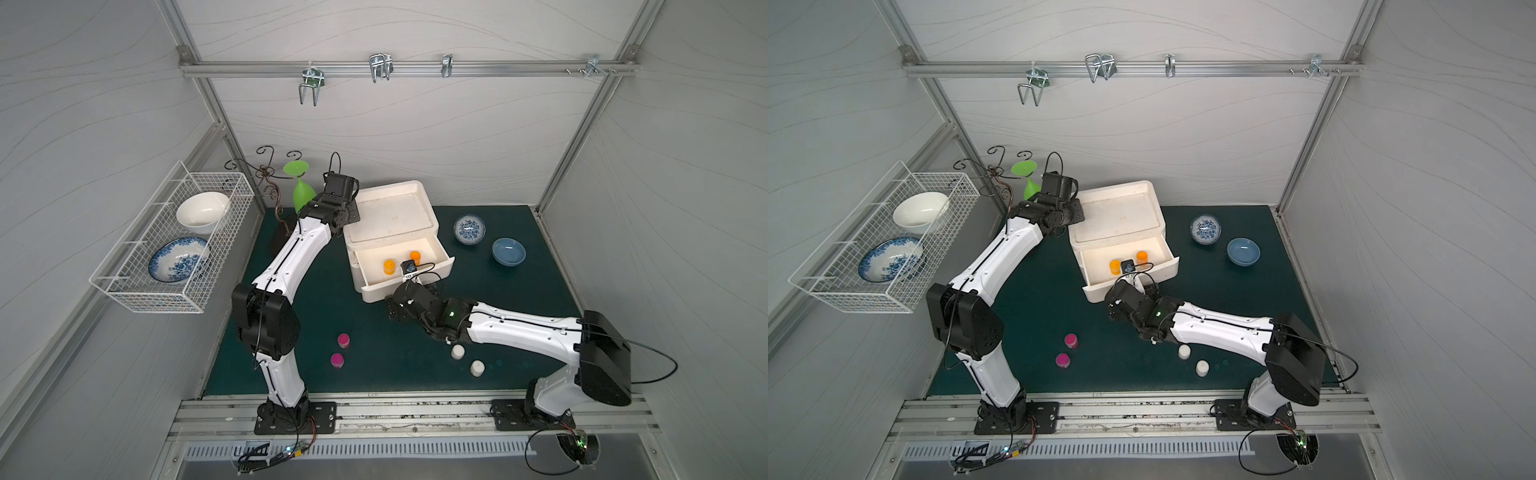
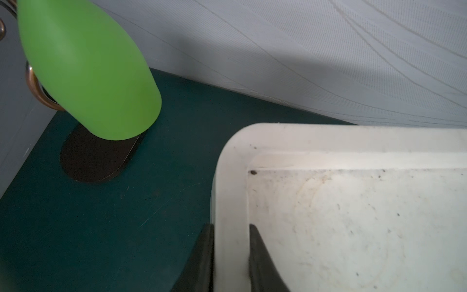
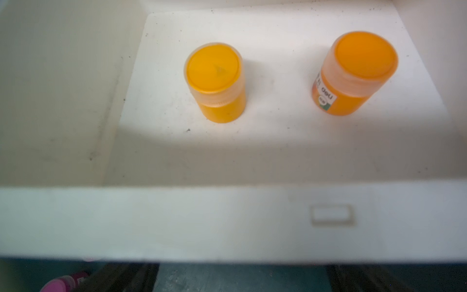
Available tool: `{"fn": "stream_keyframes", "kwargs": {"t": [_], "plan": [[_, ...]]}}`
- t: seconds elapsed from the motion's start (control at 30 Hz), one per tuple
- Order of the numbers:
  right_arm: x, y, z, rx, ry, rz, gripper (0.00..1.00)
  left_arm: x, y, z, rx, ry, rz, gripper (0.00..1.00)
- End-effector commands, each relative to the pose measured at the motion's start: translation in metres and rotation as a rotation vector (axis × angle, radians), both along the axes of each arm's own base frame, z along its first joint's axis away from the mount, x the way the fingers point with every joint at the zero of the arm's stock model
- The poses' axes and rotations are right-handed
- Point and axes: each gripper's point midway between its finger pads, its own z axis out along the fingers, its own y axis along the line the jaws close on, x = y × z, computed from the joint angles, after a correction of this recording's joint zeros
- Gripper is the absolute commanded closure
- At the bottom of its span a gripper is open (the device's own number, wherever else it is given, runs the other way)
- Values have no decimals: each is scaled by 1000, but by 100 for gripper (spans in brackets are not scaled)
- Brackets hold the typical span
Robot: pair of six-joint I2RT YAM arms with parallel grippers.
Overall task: Put the paint cans in the drawer according to color
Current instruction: Close the drawer of the storage box.
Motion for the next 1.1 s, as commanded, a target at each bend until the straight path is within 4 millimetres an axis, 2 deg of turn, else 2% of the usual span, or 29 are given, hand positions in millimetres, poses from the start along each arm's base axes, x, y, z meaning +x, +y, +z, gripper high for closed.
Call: {"fn": "stream_keyframes", "kwargs": {"t": [0.0, 0.27, 0.47, 0.6, 0.83, 0.97, 1.07], "plan": [[30, 26, 60, 193, -121, -40, 1, -29, -52, 1, -137, 72, -212, 83], [27, 45, 83, 301, -100, -4, 1, -29, -54, 2, -150, 72, -211, 83], [28, 71, 89, 344, -74, 37, 1, -29, -56, 0, -166, 80, -217, 83], [39, 77, 85, 295, -100, 41, 1, -30, -58, 1, -174, 80, -220, 83], [70, 79, 63, 283, -124, 85, 1, -30, -64, -2, -208, 92, -237, 83], [76, 79, 64, 275, -140, 87, 1, -30, -66, -4, -226, 99, -239, 83], [73, 76, 61, 243, -131, 93, 1, -29, -63, -4, -238, 100, -228, 82]]}}
